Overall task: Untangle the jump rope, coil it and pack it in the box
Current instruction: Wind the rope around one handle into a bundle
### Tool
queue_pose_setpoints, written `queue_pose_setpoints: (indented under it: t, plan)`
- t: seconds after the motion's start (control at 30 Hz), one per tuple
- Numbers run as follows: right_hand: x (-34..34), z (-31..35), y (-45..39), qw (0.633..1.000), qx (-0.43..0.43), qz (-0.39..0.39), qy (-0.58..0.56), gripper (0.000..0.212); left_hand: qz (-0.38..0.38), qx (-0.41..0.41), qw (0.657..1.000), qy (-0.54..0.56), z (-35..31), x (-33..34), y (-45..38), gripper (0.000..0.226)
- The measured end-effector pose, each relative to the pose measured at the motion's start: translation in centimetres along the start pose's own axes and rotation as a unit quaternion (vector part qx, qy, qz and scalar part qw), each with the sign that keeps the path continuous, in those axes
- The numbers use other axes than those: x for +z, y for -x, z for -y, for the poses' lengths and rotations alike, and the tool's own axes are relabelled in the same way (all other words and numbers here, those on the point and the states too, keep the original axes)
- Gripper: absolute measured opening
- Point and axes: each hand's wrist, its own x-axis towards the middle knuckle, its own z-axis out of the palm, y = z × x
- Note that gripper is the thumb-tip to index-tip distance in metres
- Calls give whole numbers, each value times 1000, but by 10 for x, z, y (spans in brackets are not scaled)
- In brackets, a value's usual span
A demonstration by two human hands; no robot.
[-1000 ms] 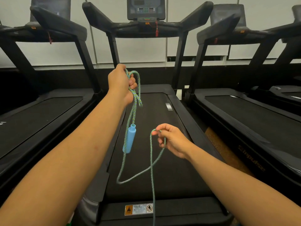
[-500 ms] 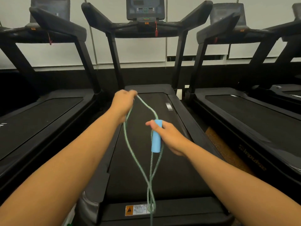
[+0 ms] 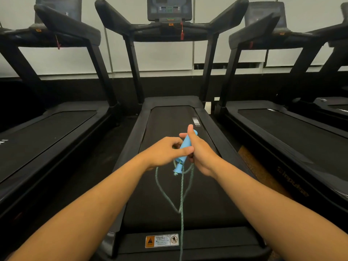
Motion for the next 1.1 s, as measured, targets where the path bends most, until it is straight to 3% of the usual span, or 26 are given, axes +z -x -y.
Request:
queue_pose_setpoints:
  t: [0.17, 0.33, 0.47, 0.53, 0.6, 0.7, 0.77, 0.9, 1.0, 1.1]
  plan:
    - [-8, 3, -6, 999, 26, -26, -10, 80, -27, -10, 999, 29, 10, -8, -1, 22]
    - [-30, 10, -11, 991, -6, -87, -99, 59, 10, -43, 999, -4, 23, -21, 8, 26]
    - [-31, 14, -14, 989, -19, -109, -99, 55, 77, -72, 988, -114, 42, -28, 12, 21]
    - [-28, 19, -14, 988, -25, -94, -124, 52, 105, -91, 971, -196, 49, -27, 13, 22]
    - [-23, 24, -12, 988, -27, -69, -136, 49, 117, -99, 966, -206, 53, -25, 12, 25]
    - [-11, 26, -12, 990, -27, -31, -138, 47, 137, -79, 976, -147, 54, -17, 12, 40]
    - [-4, 28, -12, 991, -30, -11, -129, 45, 139, -59, 988, -30, 49, -4, 12, 47]
    - [3, 33, -12, 993, -43, 2, -109, 44, 119, -37, 972, 197, 36, 19, 14, 25]
    - [-6, 37, -16, 994, -49, -21, -93, 45, 92, -77, 968, 222, 39, 16, 14, 31]
    - [-26, 35, -22, 997, -54, -48, -38, 44, 47, -107, 982, 148, 46, 5, 15, 33]
